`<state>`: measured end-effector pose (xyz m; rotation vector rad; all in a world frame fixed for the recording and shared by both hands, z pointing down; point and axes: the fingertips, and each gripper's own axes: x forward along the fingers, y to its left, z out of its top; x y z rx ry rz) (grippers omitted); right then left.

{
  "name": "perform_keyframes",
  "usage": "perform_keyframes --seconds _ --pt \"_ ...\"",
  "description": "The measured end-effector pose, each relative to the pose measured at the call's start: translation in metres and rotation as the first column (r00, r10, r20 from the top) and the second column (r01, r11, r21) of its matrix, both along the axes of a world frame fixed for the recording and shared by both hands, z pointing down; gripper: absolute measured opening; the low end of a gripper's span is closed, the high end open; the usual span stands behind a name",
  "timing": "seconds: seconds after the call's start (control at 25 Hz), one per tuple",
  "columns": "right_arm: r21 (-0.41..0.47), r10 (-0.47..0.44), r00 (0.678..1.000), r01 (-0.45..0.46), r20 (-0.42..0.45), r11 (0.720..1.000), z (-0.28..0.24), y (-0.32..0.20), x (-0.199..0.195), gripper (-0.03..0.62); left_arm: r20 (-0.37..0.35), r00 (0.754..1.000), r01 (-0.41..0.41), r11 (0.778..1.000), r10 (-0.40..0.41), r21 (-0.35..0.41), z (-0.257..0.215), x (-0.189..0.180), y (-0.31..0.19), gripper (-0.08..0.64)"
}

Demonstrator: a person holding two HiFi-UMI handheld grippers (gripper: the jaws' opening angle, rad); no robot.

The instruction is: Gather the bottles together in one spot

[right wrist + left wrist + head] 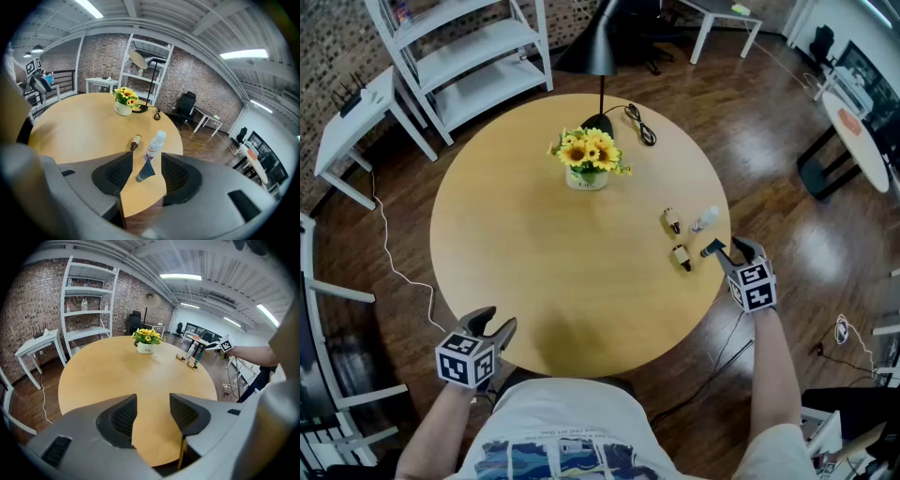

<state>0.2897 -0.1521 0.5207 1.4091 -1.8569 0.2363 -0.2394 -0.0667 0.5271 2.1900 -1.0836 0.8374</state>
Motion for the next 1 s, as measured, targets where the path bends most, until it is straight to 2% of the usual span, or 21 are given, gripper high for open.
perform_keyframes --seconds 0.2,0.32,0.36,0.52,0.76,1.0 --pt "-0.118 -0.076 0.997 0.073 -0.024 0.99 0.03 -0.01 0.011 0.213 0.006 1.0 0.0 1.0 0.0 -0.007 0.004 0.001 0.002 0.224" --pt "-0.176 -0.099 0.995 0.095 -0.014 0.98 0.048 -0.013 0.02 0.174 0.014 1.0 0.003 1.0 -0.003 -0.02 0.007 0.001 0.006 0.224" --pt "-0.185 -0.107 0.994 0.104 -0.006 0.977 0.051 -0.015 0.022 0.142 0.016 1.0 0.004 1.0 -0.003 -0.024 0.008 0.001 0.007 0.224" --pt "-0.218 -0.143 0.989 0.147 0.033 0.965 0.059 -0.019 0.023 0.079 0.019 1.0 0.0 0.999 0.0 -0.035 0.012 0.004 0.01 0.224" --pt "-0.247 -0.181 0.983 0.183 0.028 0.952 0.06 -0.019 0.018 0.063 0.012 1.0 -0.011 0.999 0.011 -0.045 0.016 0.01 0.012 0.224" --pt "-0.22 -0.261 0.965 0.25 -0.019 0.943 0.045 -0.01 -0.004 0.056 0.007 0.999 -0.047 0.998 0.048 -0.033 0.016 0.012 0.01 0.224"
